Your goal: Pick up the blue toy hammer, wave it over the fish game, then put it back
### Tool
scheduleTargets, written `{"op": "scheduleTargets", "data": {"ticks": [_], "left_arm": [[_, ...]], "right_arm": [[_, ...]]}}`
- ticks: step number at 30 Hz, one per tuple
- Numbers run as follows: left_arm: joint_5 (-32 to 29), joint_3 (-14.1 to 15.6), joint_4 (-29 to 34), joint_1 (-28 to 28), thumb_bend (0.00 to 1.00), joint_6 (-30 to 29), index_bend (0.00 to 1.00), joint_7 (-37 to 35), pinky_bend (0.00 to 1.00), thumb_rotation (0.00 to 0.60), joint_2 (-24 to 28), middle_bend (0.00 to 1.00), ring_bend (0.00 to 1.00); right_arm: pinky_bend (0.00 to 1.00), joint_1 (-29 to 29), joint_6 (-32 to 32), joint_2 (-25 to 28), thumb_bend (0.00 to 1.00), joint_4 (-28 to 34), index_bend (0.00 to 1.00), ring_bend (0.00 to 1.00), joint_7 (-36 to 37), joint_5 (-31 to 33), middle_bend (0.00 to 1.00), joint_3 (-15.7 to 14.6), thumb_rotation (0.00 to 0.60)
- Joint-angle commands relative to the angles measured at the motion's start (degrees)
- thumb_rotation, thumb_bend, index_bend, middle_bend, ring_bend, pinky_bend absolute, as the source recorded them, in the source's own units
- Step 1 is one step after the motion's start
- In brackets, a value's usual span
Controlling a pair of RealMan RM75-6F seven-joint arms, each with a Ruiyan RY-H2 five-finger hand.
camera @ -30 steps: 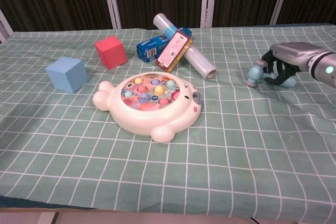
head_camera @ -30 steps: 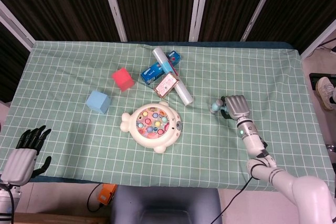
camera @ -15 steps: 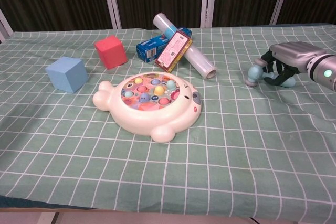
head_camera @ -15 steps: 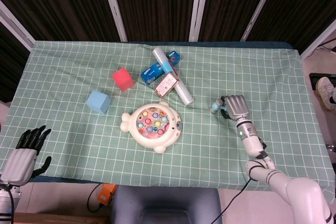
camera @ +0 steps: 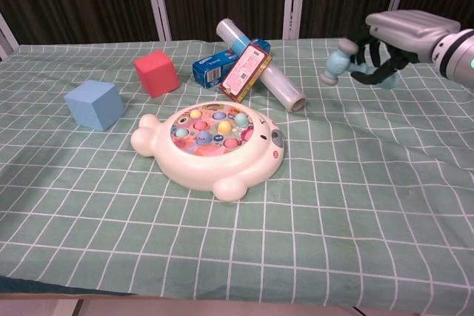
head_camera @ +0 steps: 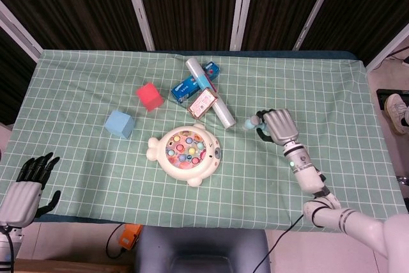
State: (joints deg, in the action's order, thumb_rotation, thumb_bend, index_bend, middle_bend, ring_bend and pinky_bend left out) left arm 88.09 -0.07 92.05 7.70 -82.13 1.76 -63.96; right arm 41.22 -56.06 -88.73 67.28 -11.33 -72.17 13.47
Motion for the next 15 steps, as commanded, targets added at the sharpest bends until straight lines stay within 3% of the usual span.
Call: {"op": "scheduleTargets", "data": {"ticks": [1,6,15], "left_arm": [[0.16,0.02,-0.04,-0.14,0.42,-0.27,0.00,-0.42,0.06,0.600,0.19,0.00,0.00],[0.49,0.12,-0.20,-0.37,0.42,-0.69,0.00,-1.53,0.06,0.600,0.62,0.00,0.00],[1.36,0.43,-0.80,-0.62,0.41,-1.17,0.00,-4.15,0.06,0.600,1.46,0.00,0.00]], "right_arm": [[0.85,1.26,-1.59,8.97,0.55,19.25,1.00,0.81,-14.21,0.80,0.76,1.38,0.600],[0.85,6.45,0.57,9.02,0.55,29.67,1.00,0.81,-28.83,7.04,0.76,2.95,0.600],[0.85,17.32,0.63,0.14,0.55,28.30,1.00,0.81,-47.36,24.77,0.76,3.48,0.600]]}}
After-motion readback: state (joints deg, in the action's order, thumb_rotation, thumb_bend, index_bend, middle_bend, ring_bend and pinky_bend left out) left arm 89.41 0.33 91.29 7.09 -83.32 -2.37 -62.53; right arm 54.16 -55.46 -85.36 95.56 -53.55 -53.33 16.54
